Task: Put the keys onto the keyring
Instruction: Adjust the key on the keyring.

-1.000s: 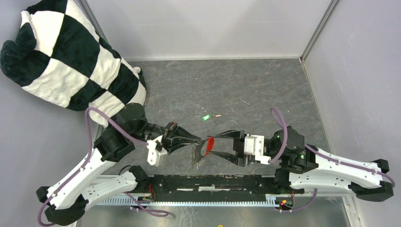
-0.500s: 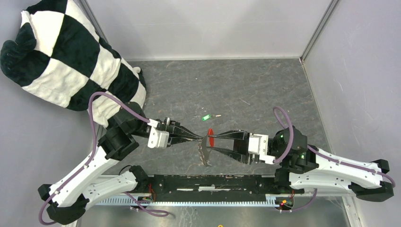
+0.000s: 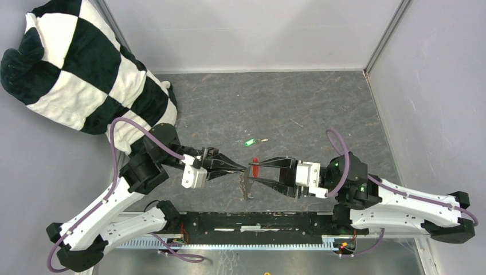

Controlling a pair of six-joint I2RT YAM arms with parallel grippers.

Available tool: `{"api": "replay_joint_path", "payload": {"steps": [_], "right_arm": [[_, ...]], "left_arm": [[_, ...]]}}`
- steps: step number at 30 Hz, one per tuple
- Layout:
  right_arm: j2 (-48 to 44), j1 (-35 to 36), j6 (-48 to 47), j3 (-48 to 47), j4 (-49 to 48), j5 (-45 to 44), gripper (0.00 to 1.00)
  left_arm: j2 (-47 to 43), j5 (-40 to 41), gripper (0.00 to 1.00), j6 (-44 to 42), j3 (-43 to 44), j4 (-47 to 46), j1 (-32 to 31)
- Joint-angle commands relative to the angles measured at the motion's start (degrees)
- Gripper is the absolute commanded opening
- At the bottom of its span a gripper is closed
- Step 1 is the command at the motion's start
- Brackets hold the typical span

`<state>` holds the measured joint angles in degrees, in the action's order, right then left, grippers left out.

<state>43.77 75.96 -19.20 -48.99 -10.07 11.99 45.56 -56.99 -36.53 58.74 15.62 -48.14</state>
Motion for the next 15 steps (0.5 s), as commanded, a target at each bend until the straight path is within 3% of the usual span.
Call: {"api": "replay_joint_path", "payload": {"steps": [1,15], "right_arm": [[1.14,-0.04,-1.14,-1.92,0.59,0.48,0.42],[2.56,-0.02,-4.09,-5.77,9.72,-0.88,0.36]], "left_arm": [[0.29,0.79,0.02,-10.59,2.65,4.02,-0.29],[0.33,2.7,0.02,-17.05,3.87,8.64,-0.29]]}}
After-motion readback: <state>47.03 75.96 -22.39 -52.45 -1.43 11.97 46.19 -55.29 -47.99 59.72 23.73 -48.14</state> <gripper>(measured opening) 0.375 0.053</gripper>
